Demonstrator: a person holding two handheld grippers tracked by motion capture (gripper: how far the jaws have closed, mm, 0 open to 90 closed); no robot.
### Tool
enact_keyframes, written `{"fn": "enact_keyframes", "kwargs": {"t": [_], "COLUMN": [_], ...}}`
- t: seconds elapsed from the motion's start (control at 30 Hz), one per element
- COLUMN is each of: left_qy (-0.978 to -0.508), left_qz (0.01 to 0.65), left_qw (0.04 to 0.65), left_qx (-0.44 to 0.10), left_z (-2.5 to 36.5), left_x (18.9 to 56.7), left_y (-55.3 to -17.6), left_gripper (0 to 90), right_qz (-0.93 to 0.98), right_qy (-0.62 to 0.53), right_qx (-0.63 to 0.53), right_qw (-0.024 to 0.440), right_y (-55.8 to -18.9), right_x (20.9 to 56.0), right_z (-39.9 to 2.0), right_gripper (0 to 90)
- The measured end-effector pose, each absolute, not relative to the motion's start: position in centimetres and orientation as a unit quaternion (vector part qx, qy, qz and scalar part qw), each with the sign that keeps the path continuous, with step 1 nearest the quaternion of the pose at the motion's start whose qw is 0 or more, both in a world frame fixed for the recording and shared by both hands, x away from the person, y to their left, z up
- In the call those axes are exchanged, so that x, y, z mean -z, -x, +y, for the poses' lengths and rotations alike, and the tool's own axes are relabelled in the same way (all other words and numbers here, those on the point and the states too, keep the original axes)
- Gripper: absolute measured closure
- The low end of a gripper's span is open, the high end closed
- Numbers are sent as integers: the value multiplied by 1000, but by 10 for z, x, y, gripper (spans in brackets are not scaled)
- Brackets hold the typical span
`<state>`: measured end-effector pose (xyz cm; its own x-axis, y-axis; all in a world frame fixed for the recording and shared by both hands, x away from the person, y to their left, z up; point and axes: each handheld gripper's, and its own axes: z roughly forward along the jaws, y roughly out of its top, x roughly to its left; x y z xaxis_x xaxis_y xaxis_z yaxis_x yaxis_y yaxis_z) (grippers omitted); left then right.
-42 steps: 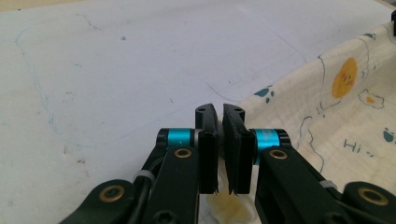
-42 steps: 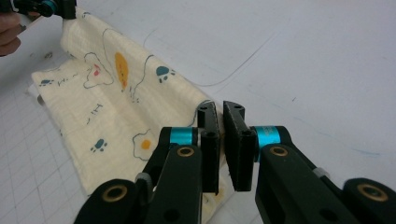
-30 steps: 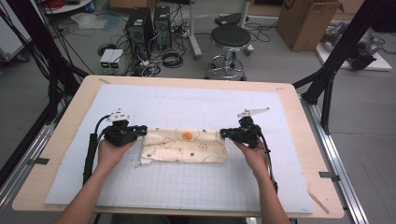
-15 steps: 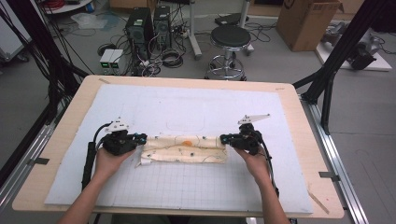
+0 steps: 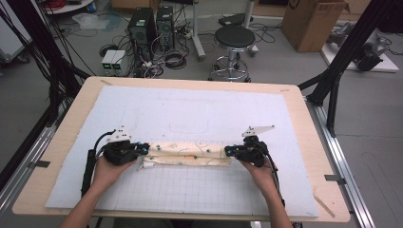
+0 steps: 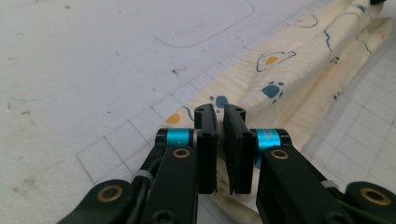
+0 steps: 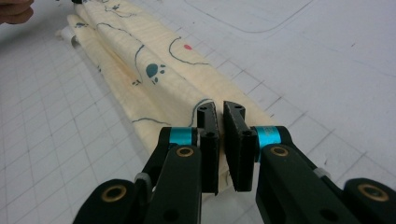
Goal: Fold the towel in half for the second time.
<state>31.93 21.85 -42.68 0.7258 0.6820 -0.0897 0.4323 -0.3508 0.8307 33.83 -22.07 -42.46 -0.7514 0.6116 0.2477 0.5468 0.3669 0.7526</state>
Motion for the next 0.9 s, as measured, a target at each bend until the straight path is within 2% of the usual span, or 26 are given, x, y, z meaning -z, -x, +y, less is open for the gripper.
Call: {"fn": "enact_keyframes", "kwargs": {"t": [0.57, 0.77, 0.9], "left_qy": [-831, -821, -808], "left_qz": [327, 314, 309], "left_qw": [436, 466, 489], "left_qx": [-110, -105, -109], "left_z": [224, 229, 227], "left_x": [437, 424, 410], "left_y": [-305, -300, -302], "left_gripper": [816, 643, 601], "right_qz": [842, 825, 816], "right_qy": [-334, -337, -331], "right_qx": [-423, -453, -473], "right_qw": [29, 30, 31], "right_y": [-322, -320, -321], "right_x": [434, 428, 413], "right_z": [-220, -224, -222], "right_gripper": [837, 668, 604]}}
